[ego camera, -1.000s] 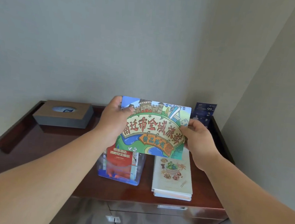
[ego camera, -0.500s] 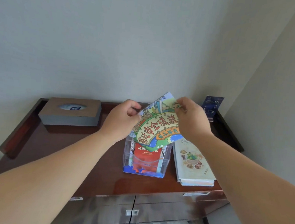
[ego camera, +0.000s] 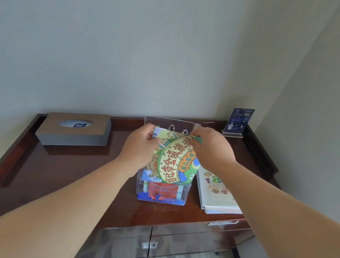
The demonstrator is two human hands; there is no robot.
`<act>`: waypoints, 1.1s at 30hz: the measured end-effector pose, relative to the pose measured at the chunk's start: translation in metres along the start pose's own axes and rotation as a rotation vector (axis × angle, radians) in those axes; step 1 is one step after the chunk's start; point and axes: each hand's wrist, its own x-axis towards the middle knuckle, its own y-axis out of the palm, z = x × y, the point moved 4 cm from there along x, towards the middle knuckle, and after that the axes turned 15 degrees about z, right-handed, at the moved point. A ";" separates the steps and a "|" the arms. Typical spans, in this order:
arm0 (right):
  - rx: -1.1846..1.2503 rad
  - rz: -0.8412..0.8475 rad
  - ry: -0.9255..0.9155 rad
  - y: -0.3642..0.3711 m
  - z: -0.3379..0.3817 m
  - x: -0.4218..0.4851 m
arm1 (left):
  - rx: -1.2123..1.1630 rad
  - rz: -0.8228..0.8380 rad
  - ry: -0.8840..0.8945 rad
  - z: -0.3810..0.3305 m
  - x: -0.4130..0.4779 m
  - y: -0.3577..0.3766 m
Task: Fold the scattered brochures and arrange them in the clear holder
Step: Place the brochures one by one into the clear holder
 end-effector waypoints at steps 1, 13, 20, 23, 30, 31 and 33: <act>0.011 0.010 0.012 0.001 -0.004 0.001 | -0.006 0.001 -0.009 0.002 0.000 0.000; 0.004 0.035 -0.037 0.005 -0.002 0.012 | 0.199 -0.119 -0.014 0.002 0.005 -0.010; -0.001 -0.089 -0.058 -0.014 -0.002 0.014 | 0.220 -0.166 0.043 -0.016 0.016 -0.015; -0.051 -0.010 -0.055 0.003 -0.003 0.013 | 0.257 -0.157 -0.019 -0.002 0.014 -0.011; -0.069 0.116 0.018 0.048 -0.008 0.008 | 0.427 -0.139 -0.164 0.041 0.006 -0.005; -0.062 0.126 0.025 0.052 -0.009 0.007 | 0.441 -0.134 -0.184 0.045 0.005 -0.004; -0.051 0.134 0.034 0.060 -0.013 0.005 | 0.456 -0.144 -0.190 0.050 0.002 -0.002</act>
